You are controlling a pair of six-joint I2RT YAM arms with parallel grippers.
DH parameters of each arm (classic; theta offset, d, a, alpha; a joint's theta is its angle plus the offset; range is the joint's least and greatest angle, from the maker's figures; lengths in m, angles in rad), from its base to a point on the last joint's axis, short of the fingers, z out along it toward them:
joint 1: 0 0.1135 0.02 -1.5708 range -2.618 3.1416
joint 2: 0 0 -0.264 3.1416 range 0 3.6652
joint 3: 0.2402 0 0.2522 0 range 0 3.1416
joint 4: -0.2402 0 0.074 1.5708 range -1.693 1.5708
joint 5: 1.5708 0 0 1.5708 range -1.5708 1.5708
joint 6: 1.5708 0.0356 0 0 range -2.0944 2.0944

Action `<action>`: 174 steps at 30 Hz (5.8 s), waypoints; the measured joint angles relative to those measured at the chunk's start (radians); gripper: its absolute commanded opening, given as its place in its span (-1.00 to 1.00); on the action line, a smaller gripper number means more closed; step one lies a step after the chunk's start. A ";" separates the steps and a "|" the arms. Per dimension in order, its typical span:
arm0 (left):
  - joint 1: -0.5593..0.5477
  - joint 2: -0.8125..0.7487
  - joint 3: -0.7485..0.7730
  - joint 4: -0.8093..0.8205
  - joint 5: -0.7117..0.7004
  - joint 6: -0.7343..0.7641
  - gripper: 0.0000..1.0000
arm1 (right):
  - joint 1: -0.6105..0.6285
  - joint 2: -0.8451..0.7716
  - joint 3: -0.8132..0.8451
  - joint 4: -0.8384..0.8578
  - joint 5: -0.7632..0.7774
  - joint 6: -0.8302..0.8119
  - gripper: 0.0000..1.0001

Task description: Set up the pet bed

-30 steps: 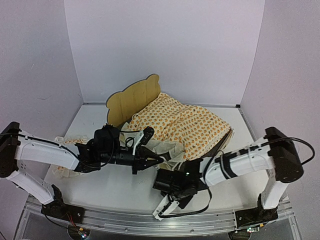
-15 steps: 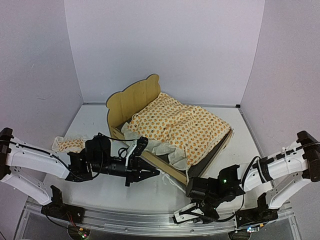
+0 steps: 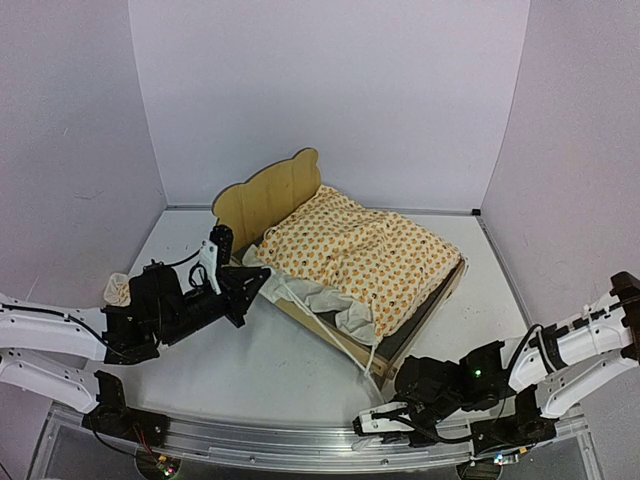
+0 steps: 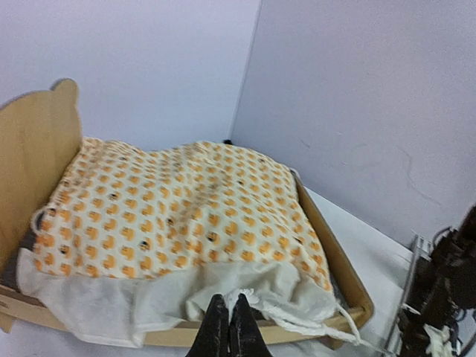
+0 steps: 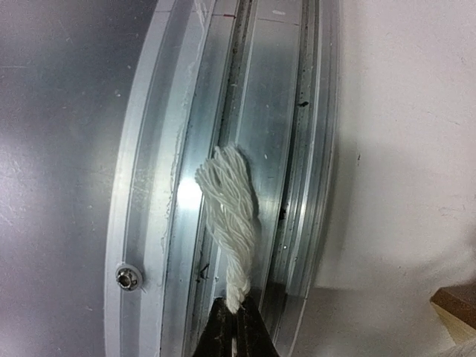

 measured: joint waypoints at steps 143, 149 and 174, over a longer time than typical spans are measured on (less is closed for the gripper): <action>0.211 0.739 0.775 -0.811 0.197 0.085 -0.98 | -0.557 0.348 0.890 -0.634 0.202 1.192 0.01; 0.211 0.725 0.775 -0.813 0.183 0.103 -1.00 | -0.479 0.349 0.903 -0.694 0.333 1.187 0.04; 0.211 0.655 0.775 -0.807 0.266 0.102 -1.00 | -0.435 0.543 0.942 -0.770 0.668 1.653 -0.26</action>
